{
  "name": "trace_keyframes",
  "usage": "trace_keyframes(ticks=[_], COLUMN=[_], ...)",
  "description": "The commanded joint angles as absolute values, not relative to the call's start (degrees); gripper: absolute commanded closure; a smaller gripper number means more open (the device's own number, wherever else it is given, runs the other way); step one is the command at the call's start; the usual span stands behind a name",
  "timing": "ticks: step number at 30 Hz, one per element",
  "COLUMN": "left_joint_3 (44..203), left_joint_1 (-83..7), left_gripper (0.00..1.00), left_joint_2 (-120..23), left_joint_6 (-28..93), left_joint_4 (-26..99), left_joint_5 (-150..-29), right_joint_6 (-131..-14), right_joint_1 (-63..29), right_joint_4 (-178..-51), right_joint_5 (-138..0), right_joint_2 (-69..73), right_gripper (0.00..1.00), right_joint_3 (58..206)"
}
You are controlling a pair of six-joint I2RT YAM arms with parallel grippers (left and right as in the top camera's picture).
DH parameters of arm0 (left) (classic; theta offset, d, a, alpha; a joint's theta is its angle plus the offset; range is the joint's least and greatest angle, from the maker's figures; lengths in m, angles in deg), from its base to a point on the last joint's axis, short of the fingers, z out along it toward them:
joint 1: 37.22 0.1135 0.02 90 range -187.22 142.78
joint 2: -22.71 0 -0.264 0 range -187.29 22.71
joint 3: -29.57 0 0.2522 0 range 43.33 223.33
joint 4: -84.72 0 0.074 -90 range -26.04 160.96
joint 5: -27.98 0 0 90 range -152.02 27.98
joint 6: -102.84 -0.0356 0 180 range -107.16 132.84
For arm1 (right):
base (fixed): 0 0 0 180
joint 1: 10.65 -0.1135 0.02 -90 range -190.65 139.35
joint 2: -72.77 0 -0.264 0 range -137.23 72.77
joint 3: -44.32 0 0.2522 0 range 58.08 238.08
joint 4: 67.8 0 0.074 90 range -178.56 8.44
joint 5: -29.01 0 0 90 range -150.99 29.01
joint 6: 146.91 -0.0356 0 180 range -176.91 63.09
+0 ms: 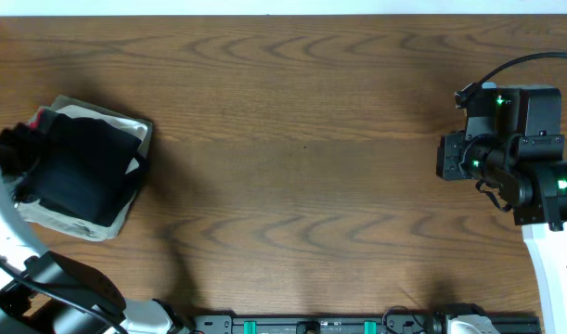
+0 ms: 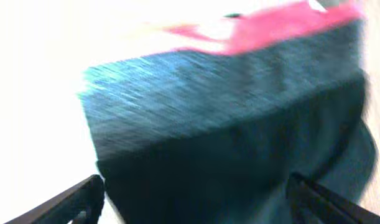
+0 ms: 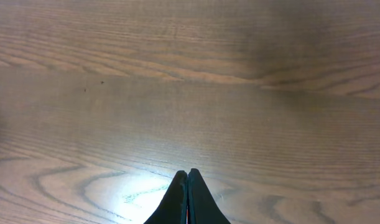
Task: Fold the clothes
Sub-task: 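Press the bundle flat on top of the stack with the left gripper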
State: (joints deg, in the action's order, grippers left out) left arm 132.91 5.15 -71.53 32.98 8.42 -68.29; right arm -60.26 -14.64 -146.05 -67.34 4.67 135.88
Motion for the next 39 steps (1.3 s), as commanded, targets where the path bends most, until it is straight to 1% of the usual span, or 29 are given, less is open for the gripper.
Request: trace_keyframes(ticks=[1,2,4,5,8,10,13,14,15,16,20,25,26,28,29,32,37,38,39], left_joint_3=[132.78,132.78,132.8,132.8,132.8,132.8,132.8,132.8,132.8,132.69,128.27,116.73,114.11,109.8,107.68,103.73,103.44,103.44,103.44], left_joint_1=[8.19,8.84,9.17,9.08,8.06,7.18,5.52,4.76,4.27,3.9,3.53,3.51,3.55,3.97,4.51,7.14,10.55,10.68,10.63], left_gripper=[0.05,0.04,0.13,0.15,0.24,0.25,0.36,0.52,0.91,0.94,0.94,0.92,0.9,0.78,0.75,0.74,0.75,0.75,0.72], left_joint_2=[-71.79,-71.79,-71.48,-71.18,-69.32,-67.59,-65.12,-64.69,-64.62,-64.67,-64.97,-65.1,-65.26,-66.04,-66.87,-70.85,-78.76,-79.79,-80.84], left_joint_6=[38.75,39.1,38.75,37.25,31.02,26.97,19.26,16.55,15.52,15.3,11.32,11.89,13.12,15.96,18.62,26.19,27.56,27.59,27.59], left_joint_4=[7.24,7.13,7.56,8.35,11.61,13.84,15.8,15.52,15.02,14.47,17.2,26.82,30.36,37.6,41.77,50.51,52.02,52.55,53.4], left_joint_5=[-68.5,-69.68,-73.79,-76.39,-84.79,-89.92,-98.71,-101.18,-102.27,-103.39,-111.83,-113.51,-113.44,-113.4,-113.36,-113.49,-114.51,-114.51,-114.56], right_joint_6=[-59.39,-59.39,-59.39,-59.39,-59.39,-59.39,-59.39,-59.39,-59.39,-59.39,-59.39,-59.78,-59.93,-60.18,-60.7,-60.7,-60.68,-60.7,-60.7], right_joint_1=[-14.33,-14.33,-14.33,-14.33,-14.33,-14.33,-14.33,-14.33,-14.33,-14.33,-14.33,-14.29,-14.29,-14.29,-14.29,-14.29,-14.29,-14.29,-14.29], right_joint_4=[-146.11,-146.09,-146.09,-146.11,-146.29,-146.59,-147.07,-147.14,-147.14,-147.14,-147.16,-147.16,-147.18,-147.27,-147.42,-148.1,-148.41,-148.34,-148.32], right_joint_5=[-66.73,-66.73,-66.62,-66.27,-65.2,-64.59,-63.91,-63.93,-63.93,-63.93,-63.8,-63.82,-63.89,-64.48,-64.44,-64.44,-64.41,-64.41,-64.41], right_joint_2=[4.5,4.5,4.5,4.5,4.5,4.5,4.5,4.5,4.5,4.5,4.5,4.5,4.5,4.5,4.5,4.5,4.5,4.5,4.5], right_gripper=[0.99,0.99,0.98,0.99,0.98,0.98,0.99,0.99,0.98,0.99,0.98,0.98,0.98,0.98,0.98,0.98,0.98,0.98,0.98], right_joint_3=[135.67,135.67,135.67,135.67,135.67,135.67,135.67,135.67,135.67,135.67,135.67,135.67,135.67,135.67,135.67,135.67,135.67,135.67,135.67])
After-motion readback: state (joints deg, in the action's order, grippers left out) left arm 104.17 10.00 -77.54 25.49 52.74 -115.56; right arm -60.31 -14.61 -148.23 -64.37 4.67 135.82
